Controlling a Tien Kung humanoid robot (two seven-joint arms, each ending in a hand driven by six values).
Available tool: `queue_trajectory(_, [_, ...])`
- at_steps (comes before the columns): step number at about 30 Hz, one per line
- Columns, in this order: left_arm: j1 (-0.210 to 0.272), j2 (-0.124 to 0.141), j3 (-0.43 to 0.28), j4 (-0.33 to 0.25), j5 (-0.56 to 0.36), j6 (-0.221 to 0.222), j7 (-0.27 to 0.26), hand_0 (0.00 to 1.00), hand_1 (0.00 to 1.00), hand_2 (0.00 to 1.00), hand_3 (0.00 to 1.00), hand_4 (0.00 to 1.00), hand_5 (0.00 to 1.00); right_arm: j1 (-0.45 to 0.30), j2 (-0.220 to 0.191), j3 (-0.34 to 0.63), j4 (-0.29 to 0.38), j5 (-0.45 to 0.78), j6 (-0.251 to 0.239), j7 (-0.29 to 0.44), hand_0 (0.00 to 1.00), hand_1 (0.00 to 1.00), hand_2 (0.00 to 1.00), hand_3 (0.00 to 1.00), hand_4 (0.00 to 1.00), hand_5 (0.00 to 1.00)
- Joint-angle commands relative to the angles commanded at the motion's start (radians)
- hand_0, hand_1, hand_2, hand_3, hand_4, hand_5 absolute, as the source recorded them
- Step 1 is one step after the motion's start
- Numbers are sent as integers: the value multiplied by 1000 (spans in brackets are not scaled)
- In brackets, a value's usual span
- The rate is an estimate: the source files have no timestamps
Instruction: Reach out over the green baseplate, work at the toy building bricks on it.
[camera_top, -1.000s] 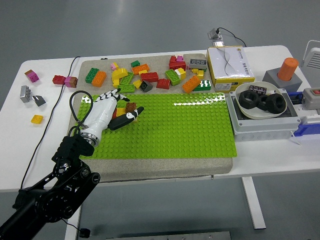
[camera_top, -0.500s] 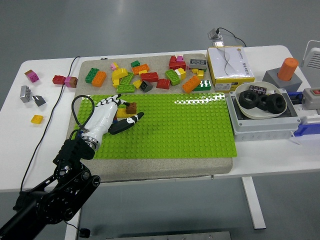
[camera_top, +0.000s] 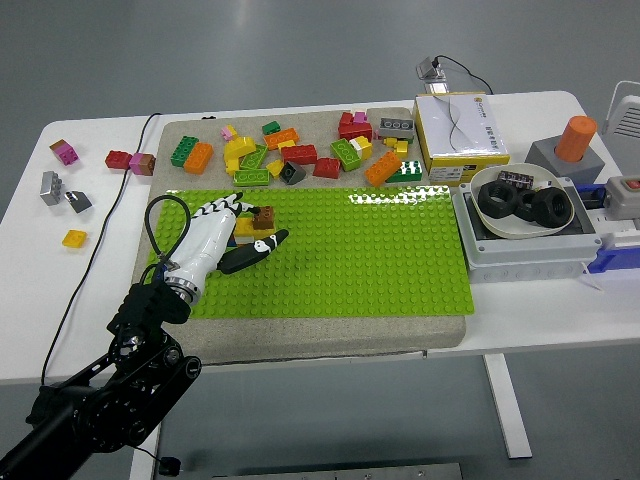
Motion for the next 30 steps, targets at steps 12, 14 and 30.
queue_trajectory(12, [3, 29, 6, -36, 20, 7, 2, 998, 998, 998, 708, 927, 998, 0, -1, 0, 0, 4, -1, -1, 590, 579, 641, 666, 620, 782])
queue_trajectory(14, [1, 35, 10, -41, 21, 8, 2, 998, 998, 998, 708, 927, 998, 1, -2, 1, 0, 3, -1, -1, 590, 579, 641, 666, 620, 782])
queue_trajectory(30, [-4, 28, 14, -34, 31, 0, 18, 998, 998, 998, 706, 925, 998, 1, 0, 2, 0, 3, -1, -2, 590, 579, 641, 667, 620, 785])
